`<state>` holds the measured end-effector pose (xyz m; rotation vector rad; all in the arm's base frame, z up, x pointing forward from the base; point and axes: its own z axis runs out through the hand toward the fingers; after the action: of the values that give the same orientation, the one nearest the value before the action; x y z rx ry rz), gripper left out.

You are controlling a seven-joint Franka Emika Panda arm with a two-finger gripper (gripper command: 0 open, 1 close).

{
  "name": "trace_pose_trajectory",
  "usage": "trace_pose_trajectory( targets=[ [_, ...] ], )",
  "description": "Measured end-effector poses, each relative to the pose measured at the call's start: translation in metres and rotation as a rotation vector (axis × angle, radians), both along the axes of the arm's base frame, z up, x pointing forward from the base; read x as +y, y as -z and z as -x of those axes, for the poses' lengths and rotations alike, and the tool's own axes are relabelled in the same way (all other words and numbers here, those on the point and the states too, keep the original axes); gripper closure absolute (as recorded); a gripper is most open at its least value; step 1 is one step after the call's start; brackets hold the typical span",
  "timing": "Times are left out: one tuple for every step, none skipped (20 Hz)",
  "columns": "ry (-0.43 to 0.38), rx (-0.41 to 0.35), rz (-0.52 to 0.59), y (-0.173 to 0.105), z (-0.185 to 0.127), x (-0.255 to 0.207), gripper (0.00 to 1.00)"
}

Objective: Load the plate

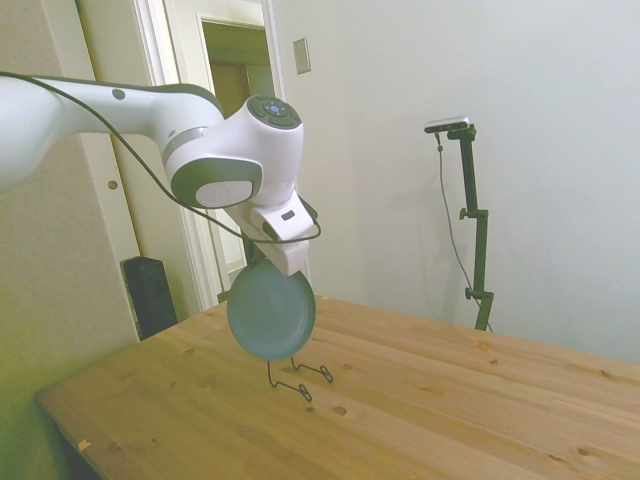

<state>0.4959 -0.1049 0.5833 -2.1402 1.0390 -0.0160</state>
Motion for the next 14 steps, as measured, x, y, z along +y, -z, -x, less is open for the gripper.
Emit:
trace_pose_trajectory(
  targets=[
    [-0.010, -0.009, -0.016, -0.002, 0.004, -0.009, 1.00],
    [-0.020, -0.013, -0.026, -0.002, 0.006, -0.015, 1.00],
    [-0.022, -0.016, -0.035, 0.000, 0.007, -0.020, 1.00],
    [-0.030, -0.014, -0.042, 0.003, 0.006, -0.022, 1.00],
    [-0.035, -0.013, -0.046, 0.007, 0.003, -0.023, 1.00],
    [-0.041, -0.009, -0.050, 0.013, -0.002, -0.023, 1.00],
    [-0.047, -0.004, -0.053, 0.018, -0.007, -0.021, 1.00],
    [-0.053, 0.001, -0.055, 0.023, -0.012, -0.020, 1.00],
    [-0.060, 0.004, -0.058, 0.027, -0.017, -0.018, 1.00],
    [-0.066, 0.005, -0.060, 0.030, -0.020, -0.016, 1.00],
    [-0.073, 0.006, -0.061, 0.032, -0.022, -0.014, 1.00],
    [-0.079, 0.006, -0.062, 0.034, -0.023, -0.014, 1.00],
    [-0.084, 0.007, -0.063, 0.036, -0.024, -0.014, 1.00],
    [-0.088, 0.008, -0.064, 0.037, -0.024, -0.014, 1.00]
  ],
)
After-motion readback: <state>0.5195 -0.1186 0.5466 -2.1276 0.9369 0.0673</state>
